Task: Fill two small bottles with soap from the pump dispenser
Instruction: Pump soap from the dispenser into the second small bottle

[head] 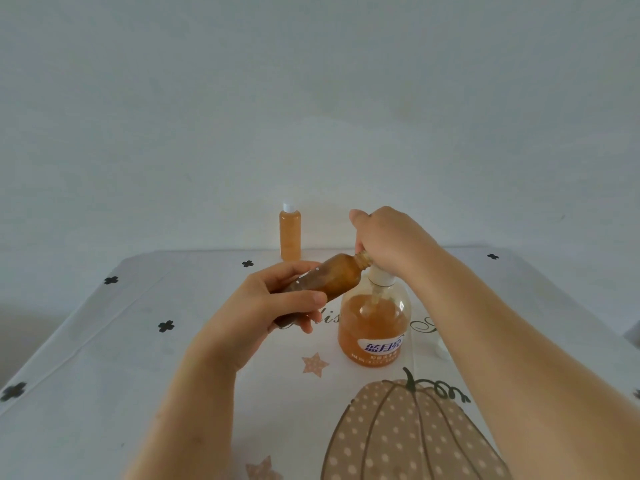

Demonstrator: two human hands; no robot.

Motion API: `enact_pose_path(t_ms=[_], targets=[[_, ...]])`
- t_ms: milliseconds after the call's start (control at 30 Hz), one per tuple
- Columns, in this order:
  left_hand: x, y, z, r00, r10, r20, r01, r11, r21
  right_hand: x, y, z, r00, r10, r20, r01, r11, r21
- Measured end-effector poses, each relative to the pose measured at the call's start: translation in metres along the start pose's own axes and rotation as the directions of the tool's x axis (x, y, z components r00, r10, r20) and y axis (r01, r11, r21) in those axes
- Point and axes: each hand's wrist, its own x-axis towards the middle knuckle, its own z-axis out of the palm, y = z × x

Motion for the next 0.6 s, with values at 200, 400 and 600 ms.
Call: enact_pose_path(t_ms=[200,400,600], targets=[[0.002,-0.003,-0.002,1.000,-0.010,0.024,0.011,1.000,-0.006,0.002,0.001,0.004,1.000,-0.005,0.001,0.005,1.000,0.007],[-0.001,-0.003,0.001,0.998,-0.006,0.057,0.007,1.000,-0.022,-0.006,-0.003,-0.003,0.999,0.043,0.033,-0.046,0.994,0.103],[-0.003,-0.002,0.005,0.999,0.029,0.034,-0.027,0.997,-0.068,-0.012,-0.007,-0.024,0.994,0.105,0.007,-0.105,0.985,0.134]])
